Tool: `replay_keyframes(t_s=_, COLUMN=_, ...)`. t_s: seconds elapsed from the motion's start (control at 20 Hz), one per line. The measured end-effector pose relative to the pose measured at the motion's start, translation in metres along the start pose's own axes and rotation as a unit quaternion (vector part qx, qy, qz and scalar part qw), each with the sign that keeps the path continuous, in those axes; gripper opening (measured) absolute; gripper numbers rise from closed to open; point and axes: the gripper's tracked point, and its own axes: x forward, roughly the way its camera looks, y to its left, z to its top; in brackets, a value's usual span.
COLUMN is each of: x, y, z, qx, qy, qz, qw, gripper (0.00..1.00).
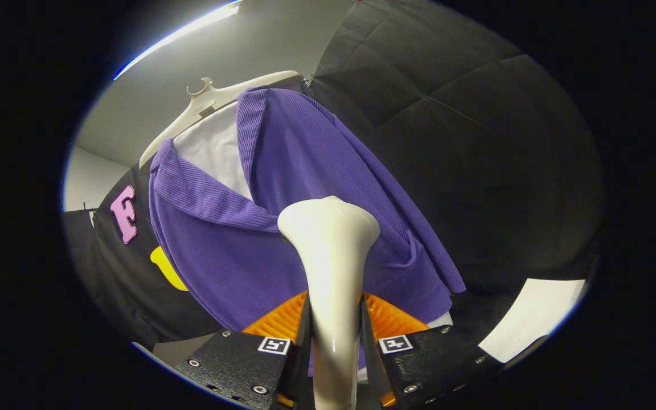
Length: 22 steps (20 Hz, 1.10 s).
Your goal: Iron the clothes twice with a garment steamer, once on the left side and once on the right side.
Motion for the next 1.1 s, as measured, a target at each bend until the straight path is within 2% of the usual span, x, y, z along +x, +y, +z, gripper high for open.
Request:
replay_keyframes(t_s=0.55, x=0.004, y=-0.046, z=-0.067, qx=-0.003, qy=0.061, qz=-0.043, qw=0.997, gripper=0.42)
replay_keyframes(t_s=1.1, x=0.014, y=-0.066, z=-0.164, qx=-0.010, qy=0.145, qz=-0.079, qw=0.986, gripper=0.42)
